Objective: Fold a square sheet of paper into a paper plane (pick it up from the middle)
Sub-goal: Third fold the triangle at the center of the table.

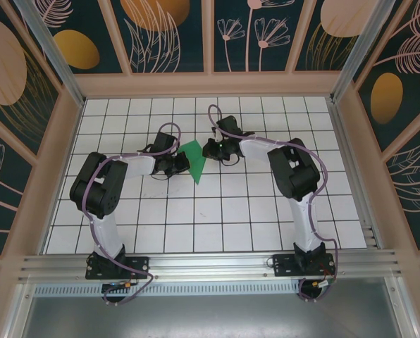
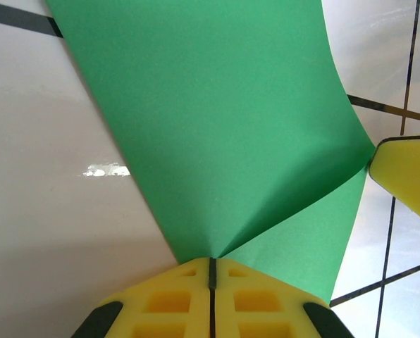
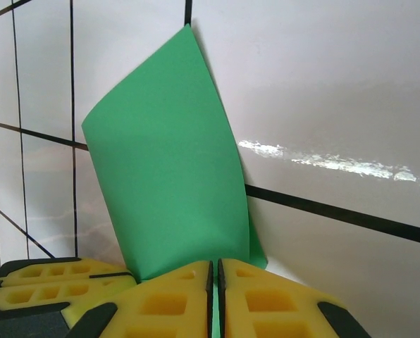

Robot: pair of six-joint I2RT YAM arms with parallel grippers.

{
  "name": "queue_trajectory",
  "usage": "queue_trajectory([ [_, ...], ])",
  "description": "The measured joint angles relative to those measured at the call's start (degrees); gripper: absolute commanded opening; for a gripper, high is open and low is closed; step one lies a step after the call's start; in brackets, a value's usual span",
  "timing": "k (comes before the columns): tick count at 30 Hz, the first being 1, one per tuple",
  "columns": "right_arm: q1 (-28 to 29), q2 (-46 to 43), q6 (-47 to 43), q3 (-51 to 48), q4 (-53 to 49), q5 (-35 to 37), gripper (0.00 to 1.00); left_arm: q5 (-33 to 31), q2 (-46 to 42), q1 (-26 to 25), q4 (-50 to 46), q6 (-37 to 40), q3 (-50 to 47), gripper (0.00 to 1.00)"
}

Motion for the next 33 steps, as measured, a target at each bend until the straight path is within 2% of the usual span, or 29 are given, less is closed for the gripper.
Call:
queue_trajectory([
  [15, 0.8, 1.3, -0.4, 0.5, -0.9, 0.0, 0.13, -0.5, 0.0, 0.0, -1.4, 4.0, 0.7, 0.12],
  [20, 2.1, 1.0, 2.5, -1.8, 1.5, 0.0, 0.12, -2.6, -1.2, 0.0, -3.0, 4.6, 0.9, 0.20],
  [26, 3.9, -1.5, 8.7, -6.8, 5.9, 1.9, 0.11, -5.2, -8.1, 0.1, -3.0, 3.7, -1.0, 0.31],
  [33, 5.7, -3.5, 14.7, -10.0, 7.6, 4.3, 0.11, -3.0, -17.2, 0.0, 0.5, 1.1, -8.6, 0.32],
])
